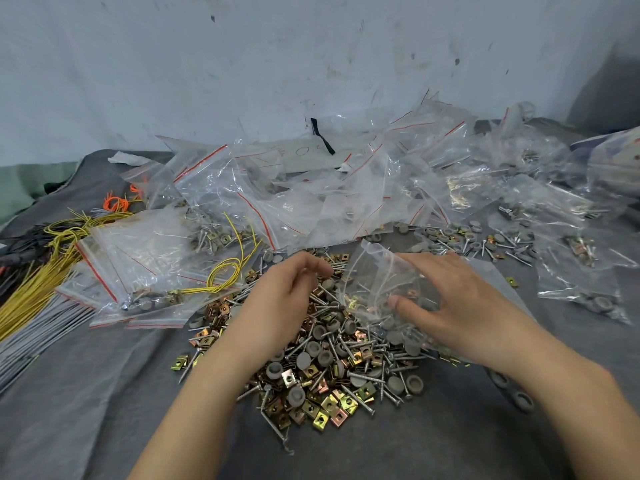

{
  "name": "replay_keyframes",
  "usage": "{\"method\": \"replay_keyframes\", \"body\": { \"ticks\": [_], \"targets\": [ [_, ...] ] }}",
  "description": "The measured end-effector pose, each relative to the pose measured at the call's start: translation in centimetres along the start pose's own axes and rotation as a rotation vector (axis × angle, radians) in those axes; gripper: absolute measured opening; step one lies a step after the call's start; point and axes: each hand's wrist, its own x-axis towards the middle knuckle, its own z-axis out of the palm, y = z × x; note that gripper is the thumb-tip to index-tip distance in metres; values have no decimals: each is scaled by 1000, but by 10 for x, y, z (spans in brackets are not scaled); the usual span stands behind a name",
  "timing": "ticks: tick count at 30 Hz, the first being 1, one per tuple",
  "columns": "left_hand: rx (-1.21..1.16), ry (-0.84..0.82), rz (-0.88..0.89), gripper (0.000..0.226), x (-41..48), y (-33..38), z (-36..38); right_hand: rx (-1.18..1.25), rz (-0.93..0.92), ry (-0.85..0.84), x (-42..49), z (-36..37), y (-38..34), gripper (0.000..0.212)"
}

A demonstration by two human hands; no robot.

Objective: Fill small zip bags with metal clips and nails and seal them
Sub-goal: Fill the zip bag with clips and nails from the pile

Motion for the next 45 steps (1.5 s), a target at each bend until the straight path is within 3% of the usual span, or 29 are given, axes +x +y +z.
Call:
{"method": "replay_keyframes", "body": {
  "ticks": [5, 11, 19, 24, 35, 40, 45],
  "targets": [
    [-162, 6, -65, 34, -1, 0, -2, -1, 9, -8, 0, 0, 0, 67],
    [-89, 79, -51, 16, 1, -4, -2, -8, 19, -28, -2, -2, 0, 69],
    [12, 158, -42, 13, 2, -4, 0, -48, 27, -17, 0, 0, 1, 70],
    [-148, 181, -107, 12, 5, -4, 0, -40, 22, -11, -1, 0, 3, 70],
    [-578, 14, -243, 12, 8, -4, -4, -33, 9, 0, -1, 0, 3, 70],
    [-484, 98, -232, 8, 8, -2, 1, -35, 3, 2, -1, 0, 4, 71],
    [8, 147, -69, 9, 11, 3, 8, -40, 3, -7, -2, 0, 5, 71]
  ]
}}
